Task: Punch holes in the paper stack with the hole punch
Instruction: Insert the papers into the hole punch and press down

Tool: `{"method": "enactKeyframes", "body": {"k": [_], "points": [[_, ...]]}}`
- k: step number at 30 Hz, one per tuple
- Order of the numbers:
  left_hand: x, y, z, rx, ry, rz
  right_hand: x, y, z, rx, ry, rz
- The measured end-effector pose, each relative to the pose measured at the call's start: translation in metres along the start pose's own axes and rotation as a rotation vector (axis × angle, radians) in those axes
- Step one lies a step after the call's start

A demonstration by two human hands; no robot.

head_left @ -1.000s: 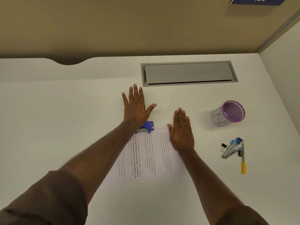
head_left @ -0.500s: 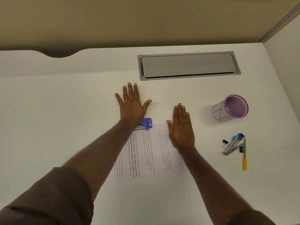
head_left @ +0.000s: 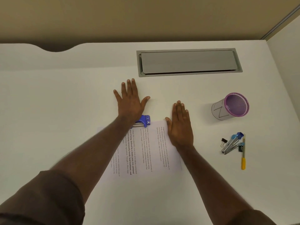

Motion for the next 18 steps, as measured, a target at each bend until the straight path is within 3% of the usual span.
{"method": "enactKeyframes", "body": {"k": [18], "points": [[-0.052,-0.004,0.034,0.11,0.203,0.268,0.0,0.002,0.001,-0.04,0.023,-0.065]]}}
Point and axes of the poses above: each hand's wrist, its own z-axis away from the middle knuckle, its own x-axis out of the palm, y = z × x, the point moved 8 cm from there along -z, towards the middle knuckle, and after that the axes turned 11 degrees about -y, right-handed, at the moved point
